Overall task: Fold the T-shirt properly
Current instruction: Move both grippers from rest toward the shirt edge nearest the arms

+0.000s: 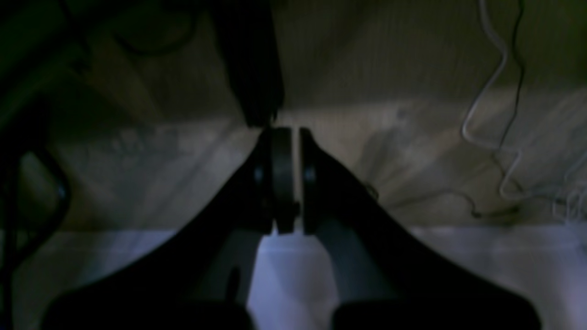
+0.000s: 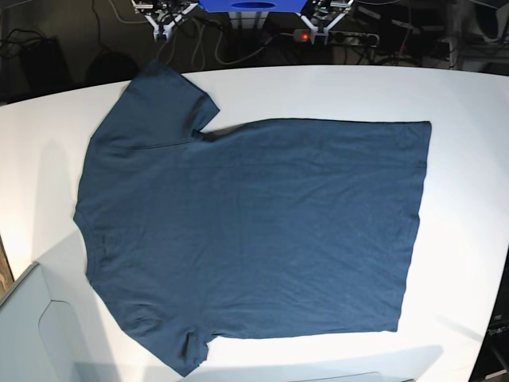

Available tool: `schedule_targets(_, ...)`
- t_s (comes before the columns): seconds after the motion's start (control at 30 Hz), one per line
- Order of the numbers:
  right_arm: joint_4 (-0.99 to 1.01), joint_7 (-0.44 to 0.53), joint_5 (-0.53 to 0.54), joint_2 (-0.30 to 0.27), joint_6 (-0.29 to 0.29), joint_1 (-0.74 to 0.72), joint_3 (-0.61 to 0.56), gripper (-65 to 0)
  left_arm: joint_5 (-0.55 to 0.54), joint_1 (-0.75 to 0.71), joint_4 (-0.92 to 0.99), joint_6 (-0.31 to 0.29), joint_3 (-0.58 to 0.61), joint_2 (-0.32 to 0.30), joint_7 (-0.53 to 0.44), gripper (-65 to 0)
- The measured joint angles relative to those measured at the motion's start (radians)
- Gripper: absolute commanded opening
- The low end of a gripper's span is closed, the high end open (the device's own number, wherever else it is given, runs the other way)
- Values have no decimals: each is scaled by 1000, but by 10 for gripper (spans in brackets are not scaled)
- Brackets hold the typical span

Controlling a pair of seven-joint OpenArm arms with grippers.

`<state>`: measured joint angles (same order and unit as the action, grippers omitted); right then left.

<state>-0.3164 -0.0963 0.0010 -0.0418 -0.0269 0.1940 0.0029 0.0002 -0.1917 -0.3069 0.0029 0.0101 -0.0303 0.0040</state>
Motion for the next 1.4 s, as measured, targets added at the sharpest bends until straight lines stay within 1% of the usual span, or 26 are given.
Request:
schedule_targets(0.57, -18, -2, 0, -3, 0, 20, 0, -649, 5, -16, -8, 0, 0, -1, 0, -650)
schedule_targets(0.67, -70, 8, 0, -3, 0, 58, 0, -649, 3, -31, -15, 0, 0, -1, 0, -650)
schedule_targets(0.73, -149, 4, 0, -4, 0, 111, 0, -649, 4, -72, -76, -3, 0, -3, -3, -650)
schedule_targets(0.87, -324, -8, -2, -7, 4, 234, -2, -649, 2, -204, -283, 0, -6, -12, 10, -650)
schedule_targets(0.97, -482, -10, -4, -23, 14, 346, -4, -649, -2, -306, -423, -4, -6, -31, 14, -650)
schedule_targets(1.1, -737, -19, -6, -63, 15, 508, -4, -649, -1, -426, -596, 7, -11, -61, 20, -650)
schedule_targets(1.13, -803, -12, -5, -73, 16, 548, -4, -649, 1, -452, -640, -6, -8, -71, 18, -650)
schedule_targets(1.17, -863, -11, -2, -83, 16, 584, -3, -649, 0, -476, -682, -6, -7, -81, 15, -650)
schedule_targets(1.23, -989, -26, -6, -106, 19, 658, -4, -649, 3, -528, -776, 9, -10, -95, 21, -650)
schedule_targets(1.37, -1244, -13, -5, -164, 19, 783, -1, -648, -2, -648, -996, -5, -18, -119, 14, -650)
schedule_targets(1.4, -1302, -46, -5, -177, 19, 805, 3, -648, -1, -680, -1054, -3, -28, -119, 24, -650)
